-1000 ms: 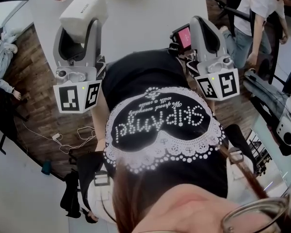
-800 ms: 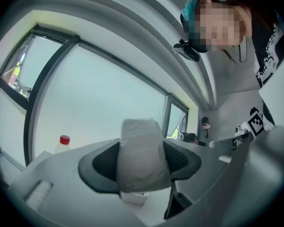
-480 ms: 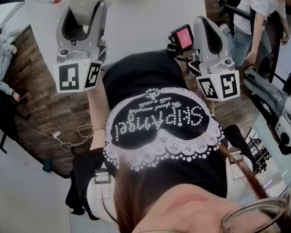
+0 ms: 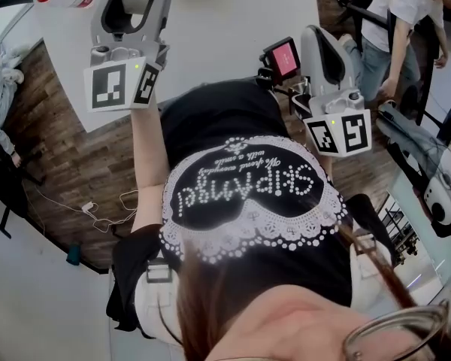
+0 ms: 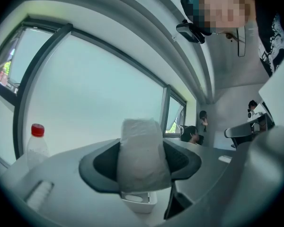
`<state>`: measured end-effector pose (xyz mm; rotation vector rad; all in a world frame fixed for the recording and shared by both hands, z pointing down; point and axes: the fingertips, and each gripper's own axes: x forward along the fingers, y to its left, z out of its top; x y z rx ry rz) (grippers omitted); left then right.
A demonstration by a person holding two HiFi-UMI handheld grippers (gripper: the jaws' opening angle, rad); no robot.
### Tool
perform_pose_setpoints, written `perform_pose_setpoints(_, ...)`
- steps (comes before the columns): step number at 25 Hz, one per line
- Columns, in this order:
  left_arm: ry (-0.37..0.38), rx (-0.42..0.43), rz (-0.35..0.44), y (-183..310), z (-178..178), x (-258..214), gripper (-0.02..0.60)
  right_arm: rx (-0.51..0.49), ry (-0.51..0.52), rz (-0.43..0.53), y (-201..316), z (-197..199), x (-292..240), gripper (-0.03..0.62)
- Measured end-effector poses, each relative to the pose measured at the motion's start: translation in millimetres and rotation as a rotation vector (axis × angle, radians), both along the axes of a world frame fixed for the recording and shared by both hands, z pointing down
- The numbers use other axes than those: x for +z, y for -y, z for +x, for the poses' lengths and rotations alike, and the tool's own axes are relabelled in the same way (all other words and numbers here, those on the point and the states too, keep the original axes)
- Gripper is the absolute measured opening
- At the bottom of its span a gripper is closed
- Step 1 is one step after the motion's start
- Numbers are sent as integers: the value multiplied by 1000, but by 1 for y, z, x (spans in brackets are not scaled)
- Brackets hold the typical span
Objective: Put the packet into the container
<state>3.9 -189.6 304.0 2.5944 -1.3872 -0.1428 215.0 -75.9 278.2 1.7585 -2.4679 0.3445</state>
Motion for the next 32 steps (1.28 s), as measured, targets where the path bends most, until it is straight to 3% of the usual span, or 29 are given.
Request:
perform_pose_setpoints(9,45,20,-53,33,18,38,265,12,9,-13,3,5,6,3)
perform_pose_setpoints(24,232,113,-208,79,69,142,265,22,23,-30,4,10,12,3)
perform_pose_setpoints(32,292,87,-249,83,66,158,280,23,29,-35,4,10,13,3)
